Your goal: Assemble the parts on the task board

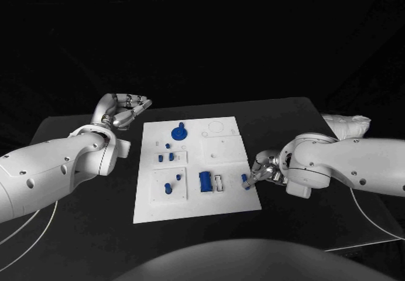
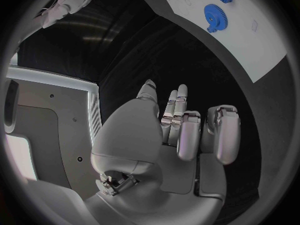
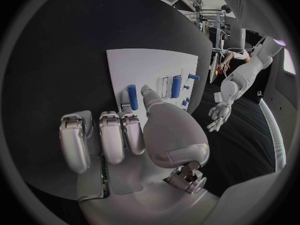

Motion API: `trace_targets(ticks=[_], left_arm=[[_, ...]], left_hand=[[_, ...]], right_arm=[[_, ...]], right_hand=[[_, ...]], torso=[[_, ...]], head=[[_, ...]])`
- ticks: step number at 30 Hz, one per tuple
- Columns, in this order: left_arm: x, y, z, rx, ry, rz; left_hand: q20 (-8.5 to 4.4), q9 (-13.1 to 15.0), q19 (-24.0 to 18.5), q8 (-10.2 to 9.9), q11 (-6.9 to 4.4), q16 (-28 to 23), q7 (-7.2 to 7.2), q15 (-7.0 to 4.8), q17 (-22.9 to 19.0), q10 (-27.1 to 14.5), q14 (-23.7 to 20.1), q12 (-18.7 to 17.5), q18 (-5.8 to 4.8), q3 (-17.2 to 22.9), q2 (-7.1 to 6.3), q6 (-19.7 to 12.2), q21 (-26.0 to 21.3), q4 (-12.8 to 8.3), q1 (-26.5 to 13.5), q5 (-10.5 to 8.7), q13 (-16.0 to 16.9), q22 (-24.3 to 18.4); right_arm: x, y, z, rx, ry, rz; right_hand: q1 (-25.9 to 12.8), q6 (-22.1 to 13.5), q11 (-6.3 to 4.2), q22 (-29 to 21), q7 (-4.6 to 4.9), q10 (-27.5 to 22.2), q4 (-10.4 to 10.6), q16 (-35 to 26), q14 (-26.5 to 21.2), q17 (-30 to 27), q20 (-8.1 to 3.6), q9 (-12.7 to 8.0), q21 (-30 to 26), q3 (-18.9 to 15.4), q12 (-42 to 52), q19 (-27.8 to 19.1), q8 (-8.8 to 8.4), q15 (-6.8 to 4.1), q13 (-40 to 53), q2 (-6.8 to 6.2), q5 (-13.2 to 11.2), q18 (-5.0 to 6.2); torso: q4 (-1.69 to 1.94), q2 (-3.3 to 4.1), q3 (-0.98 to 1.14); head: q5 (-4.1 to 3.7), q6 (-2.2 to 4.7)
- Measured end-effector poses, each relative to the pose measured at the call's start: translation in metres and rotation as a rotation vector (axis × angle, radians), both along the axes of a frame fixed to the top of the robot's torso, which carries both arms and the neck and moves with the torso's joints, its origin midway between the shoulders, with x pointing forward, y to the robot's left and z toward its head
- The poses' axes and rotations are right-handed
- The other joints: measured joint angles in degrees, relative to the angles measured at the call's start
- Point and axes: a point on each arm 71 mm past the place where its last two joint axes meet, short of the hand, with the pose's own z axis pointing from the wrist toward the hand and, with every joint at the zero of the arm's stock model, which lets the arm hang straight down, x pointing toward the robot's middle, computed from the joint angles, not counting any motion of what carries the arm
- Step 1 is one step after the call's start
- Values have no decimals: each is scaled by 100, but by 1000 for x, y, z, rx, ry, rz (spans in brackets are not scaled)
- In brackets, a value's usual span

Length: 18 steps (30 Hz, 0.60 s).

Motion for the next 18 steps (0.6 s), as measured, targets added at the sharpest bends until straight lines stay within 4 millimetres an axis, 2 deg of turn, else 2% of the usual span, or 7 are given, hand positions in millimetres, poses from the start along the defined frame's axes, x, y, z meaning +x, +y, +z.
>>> trace_targets(ticks=[2, 8, 10, 14, 18], left_arm=[[0, 0, 0, 0, 0, -1], [0, 0, 0, 0, 1, -1], [0, 0, 0, 0, 1, -1], [0, 1, 0, 0, 1, -1], [0, 0, 0, 0, 2, -2]], left_hand=[[0, 0, 0, 0, 0, 0, 0, 0, 0, 0, 0, 0, 0, 0, 0, 0, 0, 0, 0, 0, 0, 0], [0, 0, 0, 0, 0, 0, 0, 0, 0, 0, 0, 0, -1, 0, 0, 0, 0, 0, 0, 0, 0, 0], [0, -1, 0, 0, 0, 0, 0, 0, 0, 0, 0, 0, 0, 0, 0, 0, 0, 0, 0, 0, 0, 0], [0, -1, 0, 0, 0, 0, 0, 0, 0, 0, 0, 0, 0, 0, 0, 0, 0, 0, 0, 0, 0, 0], [0, -1, 0, 0, 0, 0, 0, 0, 0, 0, 0, 0, 0, 0, 0, 0, 0, 0, 0, 0, 0, 0]], right_arm=[[1, 2, 0, -1, -4, 4], [2, 8, 0, -11, -27, 26], [3, 9, 0, -16, -36, 35], [3, 11, 0, -32, -55, 54], [4, 12, 0, -56, -82, 79]], right_hand=[[0, -24, 0, 0, -17, 0, 0, 0, 0, 0, 0, 19, 0, 0, 0, 0, 21, 0, 0, 0, 0, 0], [-4, -255, 0, -1, 29, 0, -9, 0, 0, -1, 0, 131, 0, 9, 0, 0, 121, 0, 5, 2, -26, 0], [-49, -348, 0, -1, 35, 0, -21, 0, 0, -1, 0, 212, 0, 44, 0, 0, 224, 0, 5, 7, -26, 0], [-134, -519, 0, -1, 28, 0, -47, 0, 0, -1, 0, 470, 0, 98, 0, 0, 534, 0, 4, -4, -49, 0], [-157, -546, 0, -1, 26, 0, -54, 0, 0, -1, 0, 599, 0, 104, 0, 0, 688, 0, 4, -27, -68, 0]], torso=[[0, 0, 0], [1, 1, 3], [1, 1, 3], [2, 2, 2], [1, 3, 2]], head=[[-8, 0], [-21, 0], [-22, 0], [-22, 0], [-25, 0]])
